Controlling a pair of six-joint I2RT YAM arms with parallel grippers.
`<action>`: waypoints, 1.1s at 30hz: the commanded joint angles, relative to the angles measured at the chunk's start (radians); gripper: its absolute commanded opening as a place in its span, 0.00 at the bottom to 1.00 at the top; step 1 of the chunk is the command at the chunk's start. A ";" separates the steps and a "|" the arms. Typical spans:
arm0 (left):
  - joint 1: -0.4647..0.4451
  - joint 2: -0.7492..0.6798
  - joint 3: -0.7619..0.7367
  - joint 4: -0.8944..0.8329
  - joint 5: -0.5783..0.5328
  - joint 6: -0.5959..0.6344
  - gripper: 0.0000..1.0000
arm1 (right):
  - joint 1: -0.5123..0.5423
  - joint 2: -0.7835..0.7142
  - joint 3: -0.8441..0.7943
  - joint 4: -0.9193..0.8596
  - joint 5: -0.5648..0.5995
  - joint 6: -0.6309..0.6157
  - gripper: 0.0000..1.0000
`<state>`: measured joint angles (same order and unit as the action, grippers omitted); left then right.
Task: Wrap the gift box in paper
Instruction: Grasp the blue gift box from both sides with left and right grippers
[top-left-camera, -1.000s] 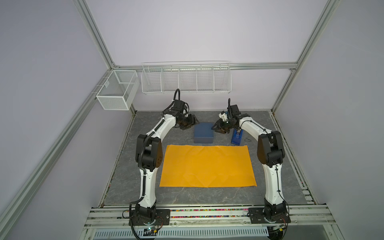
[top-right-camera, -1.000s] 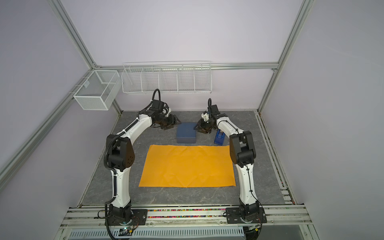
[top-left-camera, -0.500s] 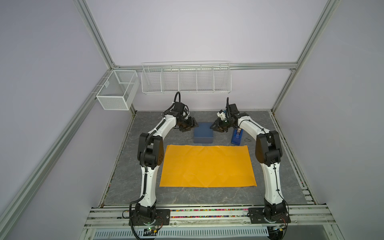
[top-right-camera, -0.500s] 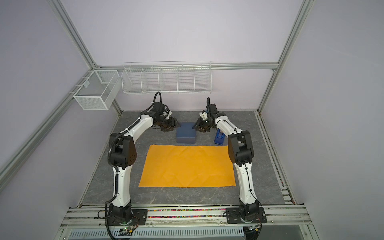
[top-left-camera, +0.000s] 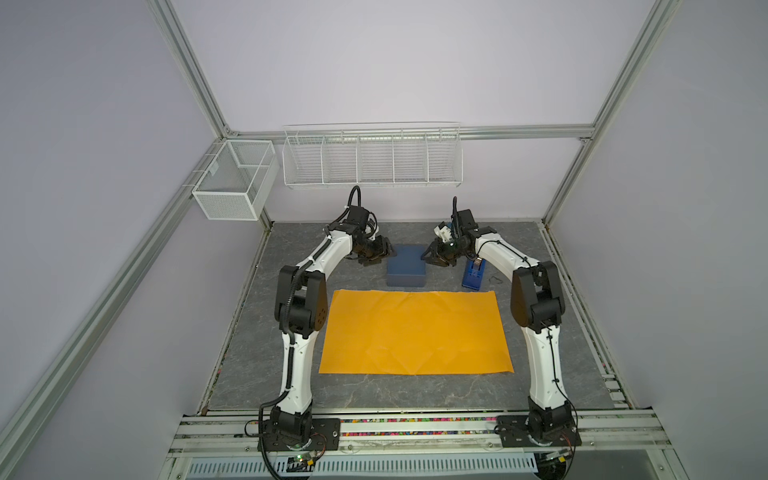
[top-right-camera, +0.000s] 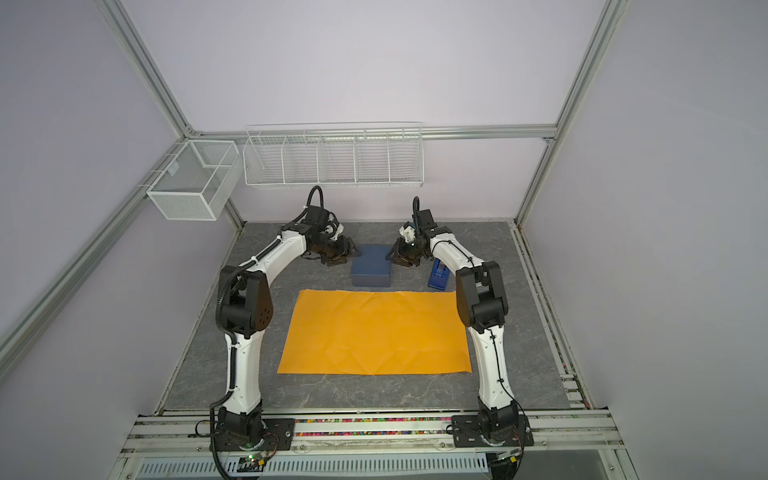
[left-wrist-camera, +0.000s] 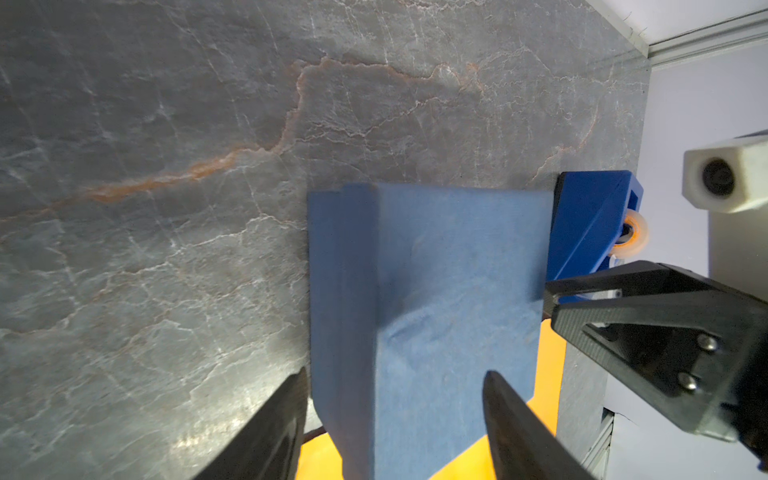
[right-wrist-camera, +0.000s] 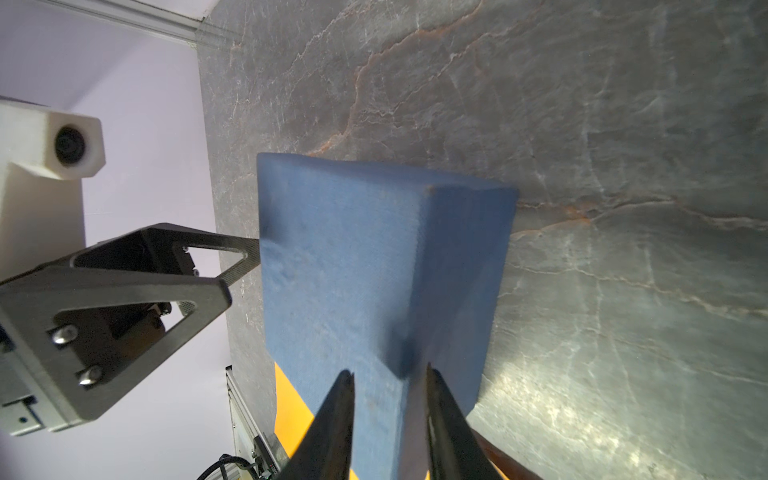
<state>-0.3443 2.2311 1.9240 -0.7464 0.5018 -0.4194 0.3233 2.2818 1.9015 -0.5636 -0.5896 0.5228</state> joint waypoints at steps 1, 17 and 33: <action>0.003 0.002 -0.020 -0.010 0.015 0.026 0.67 | 0.008 -0.002 -0.017 -0.012 -0.011 -0.017 0.28; 0.007 0.001 -0.059 0.016 0.064 0.046 0.71 | 0.002 0.021 -0.059 -0.015 0.006 -0.020 0.17; 0.022 -0.005 -0.143 0.155 0.211 0.003 1.00 | -0.041 -0.012 -0.163 0.050 0.012 0.020 0.12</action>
<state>-0.3252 2.2311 1.8088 -0.6472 0.6563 -0.4026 0.2893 2.2520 1.7809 -0.4599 -0.6483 0.5358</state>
